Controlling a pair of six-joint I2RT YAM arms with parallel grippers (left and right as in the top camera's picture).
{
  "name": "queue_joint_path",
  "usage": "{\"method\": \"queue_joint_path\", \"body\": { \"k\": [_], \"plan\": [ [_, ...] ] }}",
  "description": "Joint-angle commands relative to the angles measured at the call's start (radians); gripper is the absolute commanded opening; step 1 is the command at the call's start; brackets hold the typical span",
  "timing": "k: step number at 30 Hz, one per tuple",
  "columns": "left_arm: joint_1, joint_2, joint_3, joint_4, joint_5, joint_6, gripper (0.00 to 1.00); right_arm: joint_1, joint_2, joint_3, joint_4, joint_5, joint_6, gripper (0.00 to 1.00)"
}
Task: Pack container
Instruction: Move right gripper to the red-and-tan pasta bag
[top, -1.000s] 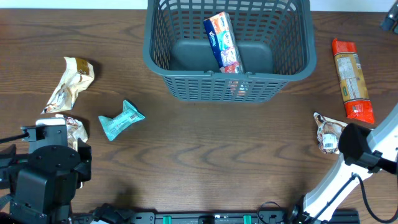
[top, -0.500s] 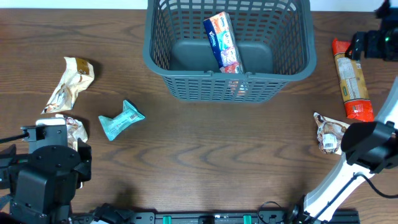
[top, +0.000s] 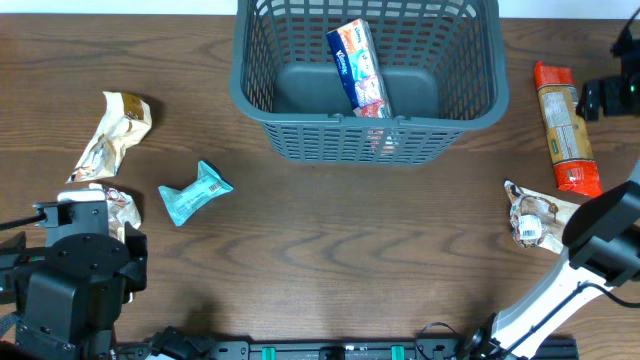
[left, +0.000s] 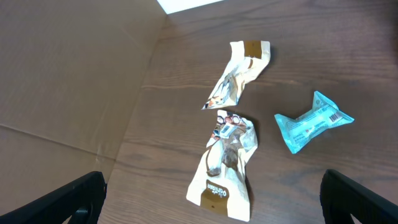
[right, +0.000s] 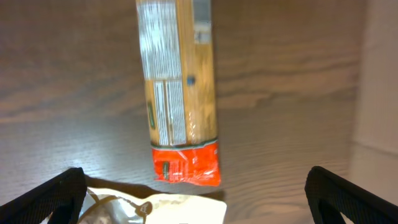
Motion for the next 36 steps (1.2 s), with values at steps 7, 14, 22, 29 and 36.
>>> {"method": "queue_joint_path", "body": {
  "k": [7, 14, 22, 29, 36],
  "plan": [
    [0.006, 0.001, 0.013, 0.000, -0.019, 0.009, 0.99, -0.018, 0.007, -0.250, 0.130, 0.025, 0.117, 0.99],
    [0.006, 0.001, 0.013, 0.000, -0.019, 0.009, 0.99, -0.011, 0.008, -0.241, 0.192, 0.066, 0.195, 0.99],
    [0.006, 0.001, 0.013, 0.000, -0.019, 0.009, 0.99, 0.004, 0.084, -0.240, 0.185, 0.064, 0.153, 0.99],
    [0.006, 0.001, 0.013, 0.000, -0.019, 0.009, 0.99, 0.013, 0.172, -0.240, 0.192, 0.057, 0.140, 0.99],
    [0.006, 0.001, 0.013, 0.000, -0.019, 0.009, 0.99, 0.013, 0.188, -0.240, 0.235, 0.058, 0.006, 0.99]
  ]
}}
